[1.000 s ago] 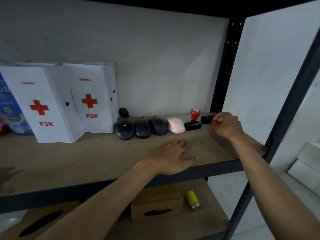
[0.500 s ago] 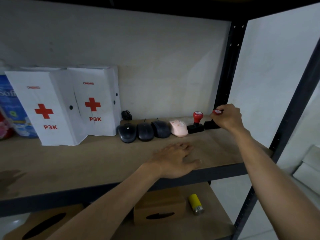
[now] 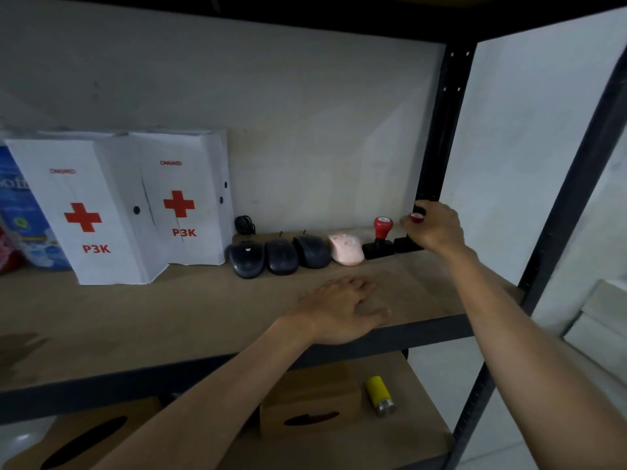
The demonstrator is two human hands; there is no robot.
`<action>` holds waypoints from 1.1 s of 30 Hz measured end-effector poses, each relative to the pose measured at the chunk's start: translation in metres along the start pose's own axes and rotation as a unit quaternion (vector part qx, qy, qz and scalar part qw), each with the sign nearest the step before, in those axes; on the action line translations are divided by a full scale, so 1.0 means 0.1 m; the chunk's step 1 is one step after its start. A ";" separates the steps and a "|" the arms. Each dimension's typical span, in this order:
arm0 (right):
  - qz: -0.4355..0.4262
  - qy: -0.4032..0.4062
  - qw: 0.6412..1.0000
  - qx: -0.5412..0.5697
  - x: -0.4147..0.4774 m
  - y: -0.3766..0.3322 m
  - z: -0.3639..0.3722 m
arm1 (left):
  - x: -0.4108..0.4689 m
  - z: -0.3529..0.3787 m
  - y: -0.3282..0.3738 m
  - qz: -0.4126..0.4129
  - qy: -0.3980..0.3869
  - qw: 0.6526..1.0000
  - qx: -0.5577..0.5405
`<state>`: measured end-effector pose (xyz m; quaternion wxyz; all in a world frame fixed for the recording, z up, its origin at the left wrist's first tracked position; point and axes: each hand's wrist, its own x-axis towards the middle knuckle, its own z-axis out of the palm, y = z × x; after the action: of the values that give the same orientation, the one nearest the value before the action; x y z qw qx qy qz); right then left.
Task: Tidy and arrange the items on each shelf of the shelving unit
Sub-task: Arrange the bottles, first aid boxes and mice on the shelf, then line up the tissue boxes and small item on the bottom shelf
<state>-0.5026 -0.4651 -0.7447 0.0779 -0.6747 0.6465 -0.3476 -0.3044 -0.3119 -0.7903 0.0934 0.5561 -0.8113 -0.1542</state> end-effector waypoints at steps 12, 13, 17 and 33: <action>-0.122 0.104 0.977 0.142 -0.83 -0.47 0.08 | -0.35 -0.06 -0.02 0.072 0.109 0.991 -0.042; -0.129 0.102 0.972 0.170 -0.92 -0.52 0.08 | -0.43 -0.06 -0.06 0.080 0.118 0.989 -0.036; -0.147 0.084 0.946 0.278 -1.35 -0.77 0.10 | -0.87 -0.10 -0.30 0.125 0.200 0.972 -0.020; -0.211 -0.338 0.830 0.391 -3.55 -1.77 1.47 | -3.57 0.40 -1.92 -0.032 0.404 0.914 0.023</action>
<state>-0.2469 -0.1601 -0.8872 0.4738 -0.7828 0.2319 -0.3300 -0.0194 -0.0381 -0.8889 0.3950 0.5989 -0.6894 0.0996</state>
